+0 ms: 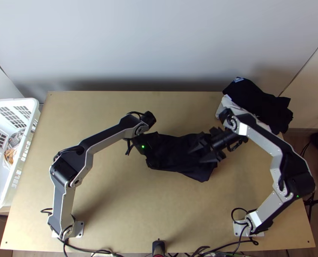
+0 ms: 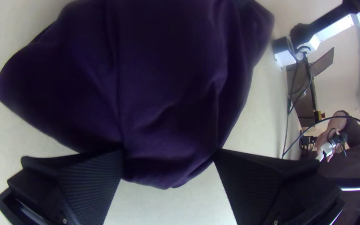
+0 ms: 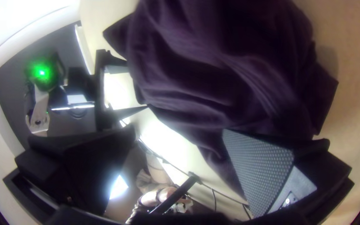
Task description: Fold the t-shirt
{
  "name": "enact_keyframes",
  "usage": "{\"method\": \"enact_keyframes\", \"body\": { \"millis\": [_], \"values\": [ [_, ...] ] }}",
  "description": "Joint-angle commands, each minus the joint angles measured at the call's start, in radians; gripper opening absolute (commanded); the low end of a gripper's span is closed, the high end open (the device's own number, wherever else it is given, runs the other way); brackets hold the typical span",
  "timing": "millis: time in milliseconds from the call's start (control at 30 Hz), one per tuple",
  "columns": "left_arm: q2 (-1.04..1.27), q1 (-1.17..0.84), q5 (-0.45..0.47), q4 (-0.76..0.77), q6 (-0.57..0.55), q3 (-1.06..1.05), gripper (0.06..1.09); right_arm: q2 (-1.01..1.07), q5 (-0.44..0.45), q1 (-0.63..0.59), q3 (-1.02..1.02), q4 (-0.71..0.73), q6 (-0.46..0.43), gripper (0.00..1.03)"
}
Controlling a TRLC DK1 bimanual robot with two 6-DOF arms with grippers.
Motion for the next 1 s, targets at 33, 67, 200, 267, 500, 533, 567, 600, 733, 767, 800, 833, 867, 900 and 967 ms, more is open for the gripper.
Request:
{"method": "enact_keyframes", "body": {
  "millis": [33,67,200,267,500,533,567,600,733,767,800,833,867,900,967],
  "values": [
    [-0.035,0.031,0.001,-0.033,-0.018,0.113,1.04,-0.103,0.021,0.044,0.217,-0.048,0.068,0.98],
    [-0.036,0.034,0.001,-0.039,-0.02,0.127,1.04,-0.113,0.021,0.05,0.252,-0.051,0.083,0.98],
    [-0.051,0.039,0.004,-0.063,-0.041,0.179,1.04,-0.14,-0.029,0.073,0.309,-0.06,0.143,0.98],
    [-0.059,0.039,0.021,-0.063,-0.053,0.197,1.04,-0.136,-0.065,0.073,0.266,-0.091,0.149,0.98],
    [-0.012,0.034,0.188,-0.091,-0.115,0.259,1.04,-0.065,-0.115,0.045,0.107,-0.14,0.157,0.98],
    [-0.002,0.036,0.213,-0.091,-0.128,0.274,1.04,-0.053,-0.123,0.045,0.096,-0.144,0.163,0.98],
    [0.007,0.037,0.247,-0.092,-0.139,0.289,1.04,-0.042,-0.138,0.042,0.088,-0.151,0.158,0.98],
    [0.015,0.042,0.285,-0.091,-0.142,0.303,1.04,-0.036,-0.144,0.039,0.084,-0.152,0.144,0.98],
    [0.062,0.053,0.408,-0.089,-0.179,0.36,1.04,0.01,-0.181,0.021,0.074,-0.217,0.091,0.98],
    [0.077,0.049,0.423,-0.1,-0.174,0.368,1.04,0.022,-0.184,0.021,0.076,-0.243,0.072,0.98],
    [0.09,0.043,0.428,-0.115,-0.161,0.368,1.04,0.033,-0.187,0.021,0.074,-0.267,0.049,0.98],
    [0.111,0.037,0.426,-0.145,-0.127,0.369,1.04,0.042,-0.187,0.021,0.074,-0.293,0.009,0.98],
    [0.131,0.034,0.425,-0.172,-0.096,0.369,1.04,0.051,-0.187,0.021,0.07,-0.302,-0.02,0.98],
    [0.153,0.033,0.422,-0.192,-0.076,0.369,1.04,0.064,-0.187,0.015,0.056,-0.302,-0.028,0.98],
    [0.192,0.036,0.389,-0.197,-0.061,0.366,1.04,0.096,-0.187,0.007,0.034,-0.302,-0.067,0.98]
  ]
}}
